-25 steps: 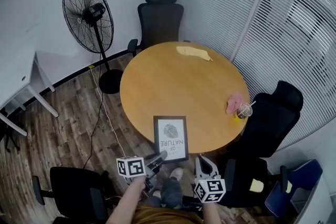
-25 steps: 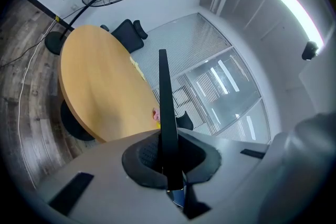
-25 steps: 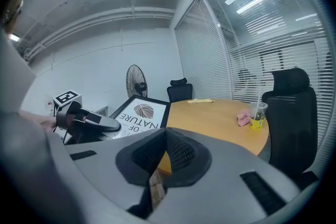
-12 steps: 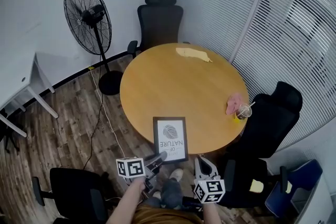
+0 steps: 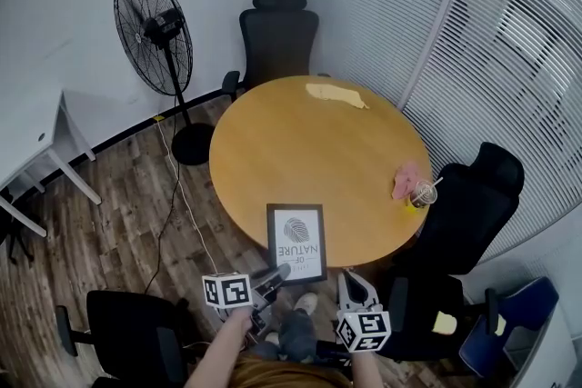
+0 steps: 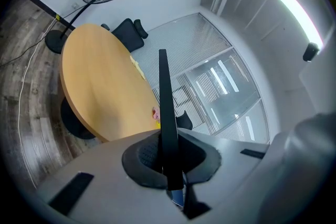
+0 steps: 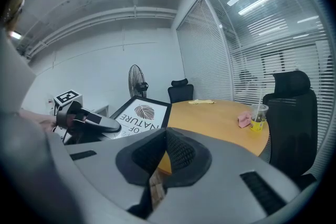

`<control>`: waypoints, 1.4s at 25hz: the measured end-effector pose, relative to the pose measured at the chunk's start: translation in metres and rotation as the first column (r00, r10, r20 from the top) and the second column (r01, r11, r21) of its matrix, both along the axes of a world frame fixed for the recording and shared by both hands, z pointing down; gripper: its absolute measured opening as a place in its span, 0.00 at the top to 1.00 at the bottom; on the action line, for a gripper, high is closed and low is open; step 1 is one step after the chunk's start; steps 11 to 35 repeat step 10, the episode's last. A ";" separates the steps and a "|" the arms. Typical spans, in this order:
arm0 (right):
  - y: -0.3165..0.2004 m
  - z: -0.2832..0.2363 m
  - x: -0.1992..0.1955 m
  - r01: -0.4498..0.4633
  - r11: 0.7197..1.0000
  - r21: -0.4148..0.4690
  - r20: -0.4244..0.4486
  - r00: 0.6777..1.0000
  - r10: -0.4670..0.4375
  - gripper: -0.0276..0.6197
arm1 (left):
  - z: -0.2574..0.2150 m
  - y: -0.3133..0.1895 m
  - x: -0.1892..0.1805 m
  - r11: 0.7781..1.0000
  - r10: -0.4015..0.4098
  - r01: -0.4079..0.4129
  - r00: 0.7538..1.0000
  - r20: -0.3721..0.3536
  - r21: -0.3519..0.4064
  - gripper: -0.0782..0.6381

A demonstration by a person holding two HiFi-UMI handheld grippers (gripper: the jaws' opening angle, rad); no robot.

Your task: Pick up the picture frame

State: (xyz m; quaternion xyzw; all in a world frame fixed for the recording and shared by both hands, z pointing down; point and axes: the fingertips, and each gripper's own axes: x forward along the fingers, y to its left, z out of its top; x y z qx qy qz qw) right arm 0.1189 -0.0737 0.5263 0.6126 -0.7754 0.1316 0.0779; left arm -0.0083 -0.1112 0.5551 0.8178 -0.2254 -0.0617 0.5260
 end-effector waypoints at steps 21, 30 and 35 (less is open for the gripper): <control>0.002 0.001 0.000 -0.009 1.000 -0.001 0.008 1.000 0.009 0.94 | 0.001 0.002 -0.003 1.000 -0.005 0.005 1.000 -0.008 -0.004 0.83; 0.002 0.001 0.000 -0.009 1.000 -0.001 0.008 1.000 0.009 0.94 | 0.001 0.002 -0.003 1.000 -0.005 0.005 1.000 -0.008 -0.004 0.83; 0.002 0.001 0.000 -0.009 1.000 -0.001 0.008 1.000 0.009 0.94 | 0.001 0.002 -0.003 1.000 -0.005 0.005 1.000 -0.008 -0.004 0.83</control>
